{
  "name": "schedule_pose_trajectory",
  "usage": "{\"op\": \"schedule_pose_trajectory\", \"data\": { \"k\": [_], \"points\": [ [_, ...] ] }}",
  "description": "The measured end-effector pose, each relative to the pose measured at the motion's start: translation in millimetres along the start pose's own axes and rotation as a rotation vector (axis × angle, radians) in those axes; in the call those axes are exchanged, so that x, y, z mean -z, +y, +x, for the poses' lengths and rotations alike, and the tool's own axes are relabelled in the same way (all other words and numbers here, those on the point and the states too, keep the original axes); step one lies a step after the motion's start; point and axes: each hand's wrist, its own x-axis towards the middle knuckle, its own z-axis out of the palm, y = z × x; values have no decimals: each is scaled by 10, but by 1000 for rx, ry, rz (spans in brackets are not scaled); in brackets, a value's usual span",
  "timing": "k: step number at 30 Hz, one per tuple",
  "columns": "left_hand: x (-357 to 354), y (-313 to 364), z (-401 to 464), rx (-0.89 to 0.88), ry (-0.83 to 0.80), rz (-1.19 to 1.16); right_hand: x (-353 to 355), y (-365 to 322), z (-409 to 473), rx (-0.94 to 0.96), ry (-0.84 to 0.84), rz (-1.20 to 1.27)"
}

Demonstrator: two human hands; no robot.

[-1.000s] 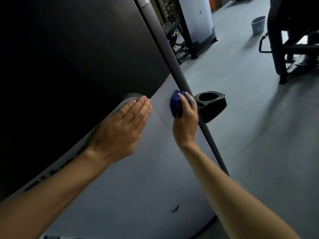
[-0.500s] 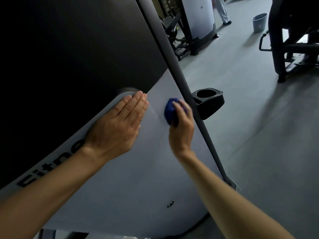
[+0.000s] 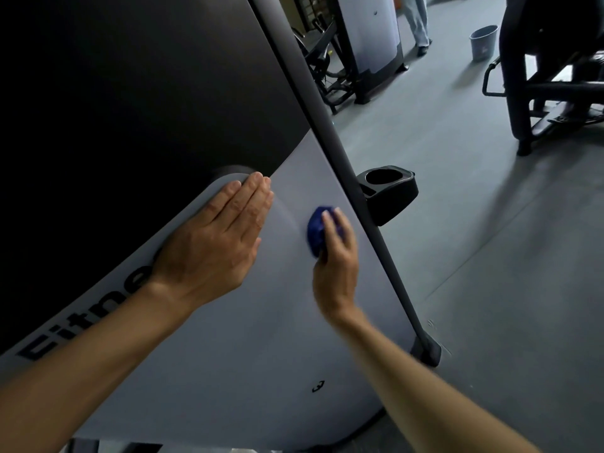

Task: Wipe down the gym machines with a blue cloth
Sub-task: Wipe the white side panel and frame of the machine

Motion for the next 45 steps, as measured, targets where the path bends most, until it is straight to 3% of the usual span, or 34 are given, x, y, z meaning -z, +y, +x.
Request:
{"op": "schedule_pose_trajectory", "data": {
  "k": [3, 5, 11, 15, 20, 23, 25, 28, 31, 35, 37, 41, 43, 45],
  "points": [
    [-9, 9, 0, 2, 5, 14, 10, 191, 649, -296, 51, 30],
    [5, 12, -2, 0, -10, 25, 20, 245, 725, -378, 46, 30],
    [-2, 18, -9, -8, -1, 77, -18, -163, -503, -268, -60, 132],
    [15, 3, 9, -46, 17, 94, -23, -319, -703, -360, -90, 163],
    [88, -375, 106, -199, 42, -14, -255, -1103, -436, 47, -75, 282],
    [123, -434, 102, -237, 25, -43, -344, -800, -641, 309, -105, 153],
    [104, -404, 80, -231, 17, -27, -283, -316, -901, 359, -144, 30],
    [80, -372, 78, -227, 33, -9, -148, 97, -1240, 206, -203, -47],
    [79, -363, 75, -217, 34, -21, -168, -75, -1209, 97, -171, -6],
    [58, -388, 77, -218, 36, -32, -173, -925, -611, 248, -179, 192],
    [61, -394, 83, -214, 39, -54, -134, -1012, -464, 200, -154, 287],
    [75, -369, 79, -187, 71, -54, 30, -363, -703, -104, -253, 180],
    [94, -350, 83, -190, 56, -32, 80, -67, -807, -211, -240, -3],
    [106, -349, 84, -185, 16, 5, 14, -236, -667, -286, -193, 39]
  ]
}}
